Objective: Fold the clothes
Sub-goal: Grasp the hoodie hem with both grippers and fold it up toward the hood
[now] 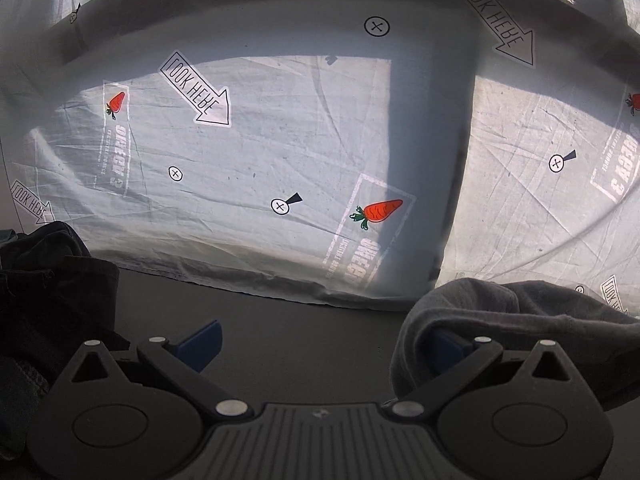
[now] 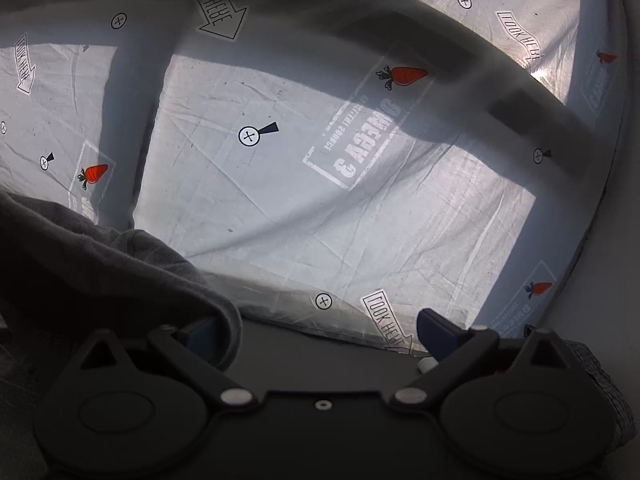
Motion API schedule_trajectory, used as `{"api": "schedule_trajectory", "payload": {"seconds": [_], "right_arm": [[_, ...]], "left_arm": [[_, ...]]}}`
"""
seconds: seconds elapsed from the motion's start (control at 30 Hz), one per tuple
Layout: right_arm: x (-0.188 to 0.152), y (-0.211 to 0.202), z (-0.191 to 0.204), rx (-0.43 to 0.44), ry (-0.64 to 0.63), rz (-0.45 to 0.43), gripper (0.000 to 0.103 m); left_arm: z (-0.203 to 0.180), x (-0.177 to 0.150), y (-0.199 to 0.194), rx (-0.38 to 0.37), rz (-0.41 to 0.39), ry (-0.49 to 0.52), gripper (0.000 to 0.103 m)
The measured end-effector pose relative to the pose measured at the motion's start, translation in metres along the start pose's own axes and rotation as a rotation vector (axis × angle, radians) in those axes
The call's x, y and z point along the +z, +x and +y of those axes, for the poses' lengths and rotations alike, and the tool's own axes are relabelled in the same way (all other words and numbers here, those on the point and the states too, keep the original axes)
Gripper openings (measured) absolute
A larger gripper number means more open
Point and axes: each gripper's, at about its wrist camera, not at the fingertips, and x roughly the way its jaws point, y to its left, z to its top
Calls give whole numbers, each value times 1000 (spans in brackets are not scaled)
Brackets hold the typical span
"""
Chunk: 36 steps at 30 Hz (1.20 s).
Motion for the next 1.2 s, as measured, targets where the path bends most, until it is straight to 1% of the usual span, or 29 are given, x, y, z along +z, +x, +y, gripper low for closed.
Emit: {"api": "schedule_trajectory", "payload": {"seconds": [0.23, 0.37, 0.5, 0.67, 0.77, 0.9, 1.0, 1.07, 1.2], "right_arm": [[-18, -41, -4, -3, -17, -5, 101], [-30, -52, -6, 3, 1, 24, 102], [-46, -56, -2, 14, -20, 64, 102], [-68, -56, 3, 35, -23, 140, 102], [-78, -52, 7, 53, -25, 194, 102], [-90, -45, 9, 84, -4, 273, 102], [-96, -44, 7, 131, 28, 317, 102], [-97, -45, 6, 188, 55, 342, 102], [-97, -51, 6, 270, 124, 330, 102]], "left_arm": [[9, -23, -34, -6, 1, 17, 103], [13, -40, -44, -13, 29, 16, 103], [18, -66, -45, -17, 95, 8, 103], [16, -98, -36, -17, 204, 57, 103], [15, -109, -30, -31, 261, 68, 103], [14, -115, -22, -71, 337, 89, 103], [14, -115, -23, -129, 352, 76, 103], [14, -116, -24, -171, 357, 60, 103], [14, -116, -25, -254, 367, 28, 103]]}}
